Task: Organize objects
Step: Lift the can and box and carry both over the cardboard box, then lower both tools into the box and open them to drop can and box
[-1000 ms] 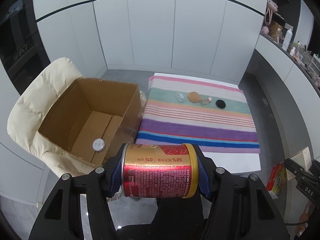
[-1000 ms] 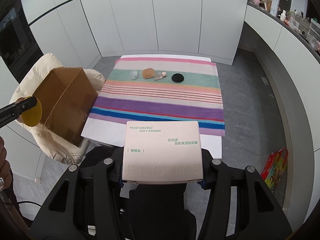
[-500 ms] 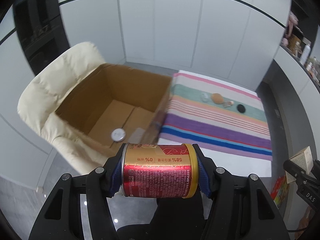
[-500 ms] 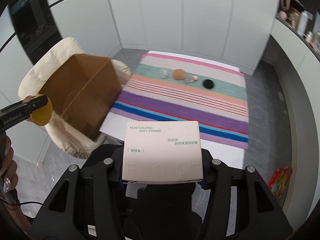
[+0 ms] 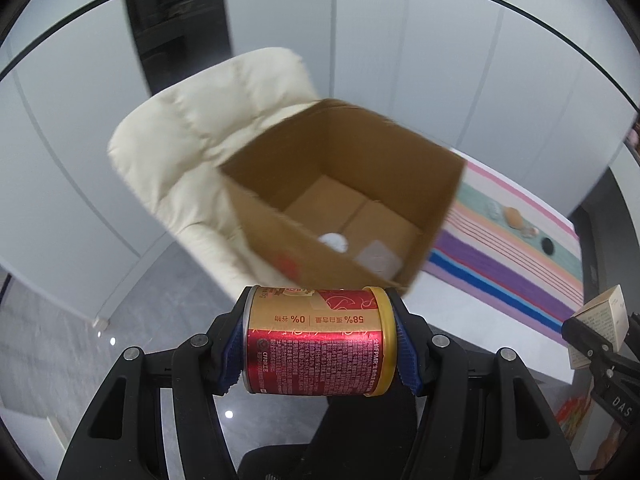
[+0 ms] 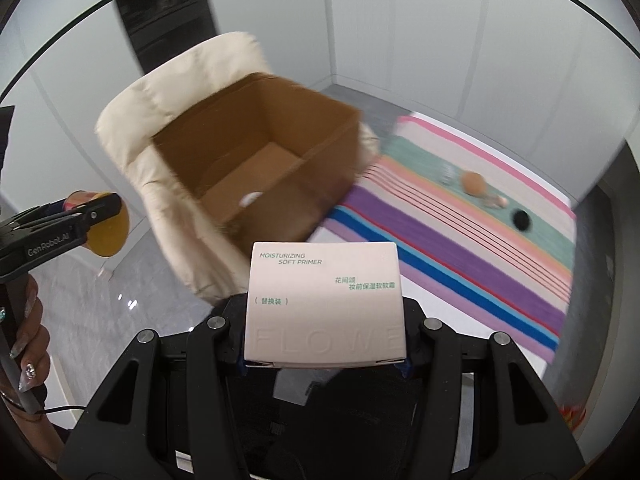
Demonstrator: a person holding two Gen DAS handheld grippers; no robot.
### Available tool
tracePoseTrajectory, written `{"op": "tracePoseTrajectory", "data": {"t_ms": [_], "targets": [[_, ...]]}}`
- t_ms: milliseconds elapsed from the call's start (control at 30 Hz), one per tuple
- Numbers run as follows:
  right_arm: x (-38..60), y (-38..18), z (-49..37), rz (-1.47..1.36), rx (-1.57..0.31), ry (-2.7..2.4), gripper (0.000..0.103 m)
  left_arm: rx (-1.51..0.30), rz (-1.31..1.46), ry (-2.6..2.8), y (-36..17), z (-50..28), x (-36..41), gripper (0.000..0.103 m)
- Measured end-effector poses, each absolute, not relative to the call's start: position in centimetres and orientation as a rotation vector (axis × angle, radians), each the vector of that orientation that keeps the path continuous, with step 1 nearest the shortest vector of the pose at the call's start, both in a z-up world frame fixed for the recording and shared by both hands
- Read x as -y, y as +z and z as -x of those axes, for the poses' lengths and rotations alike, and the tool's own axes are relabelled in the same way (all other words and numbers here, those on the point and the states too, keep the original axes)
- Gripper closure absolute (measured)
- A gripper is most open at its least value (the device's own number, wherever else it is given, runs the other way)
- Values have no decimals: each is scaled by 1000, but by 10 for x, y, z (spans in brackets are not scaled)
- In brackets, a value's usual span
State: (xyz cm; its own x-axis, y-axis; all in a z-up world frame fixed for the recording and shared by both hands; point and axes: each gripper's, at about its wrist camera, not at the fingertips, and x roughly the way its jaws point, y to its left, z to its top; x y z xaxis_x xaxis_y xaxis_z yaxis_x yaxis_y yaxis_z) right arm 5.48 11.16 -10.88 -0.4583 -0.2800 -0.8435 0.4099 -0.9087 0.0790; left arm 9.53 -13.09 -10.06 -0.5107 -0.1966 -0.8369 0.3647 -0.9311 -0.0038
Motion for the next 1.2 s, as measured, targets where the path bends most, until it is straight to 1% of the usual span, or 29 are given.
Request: {"op": "tracePoseTrajectory", "data": {"t_ms": [200, 433, 833, 1200], "targets": [[-61, -115, -55, -1317, -269, -2275, 49, -319, -1311, -2417, -104, -102, 161, 40], [-29, -124, -44, -1316, -328, -2229, 49, -368, -1329, -2426, -113, -83, 168, 40], [10, -143, 18, -1331, -368, -2203, 49, -377, -1359, -2459, -129, -9, 177, 40], [37, -171, 95, -1333, -385, -2218, 49, -370, -1401, -2429, -158, 65, 189, 40]]}}
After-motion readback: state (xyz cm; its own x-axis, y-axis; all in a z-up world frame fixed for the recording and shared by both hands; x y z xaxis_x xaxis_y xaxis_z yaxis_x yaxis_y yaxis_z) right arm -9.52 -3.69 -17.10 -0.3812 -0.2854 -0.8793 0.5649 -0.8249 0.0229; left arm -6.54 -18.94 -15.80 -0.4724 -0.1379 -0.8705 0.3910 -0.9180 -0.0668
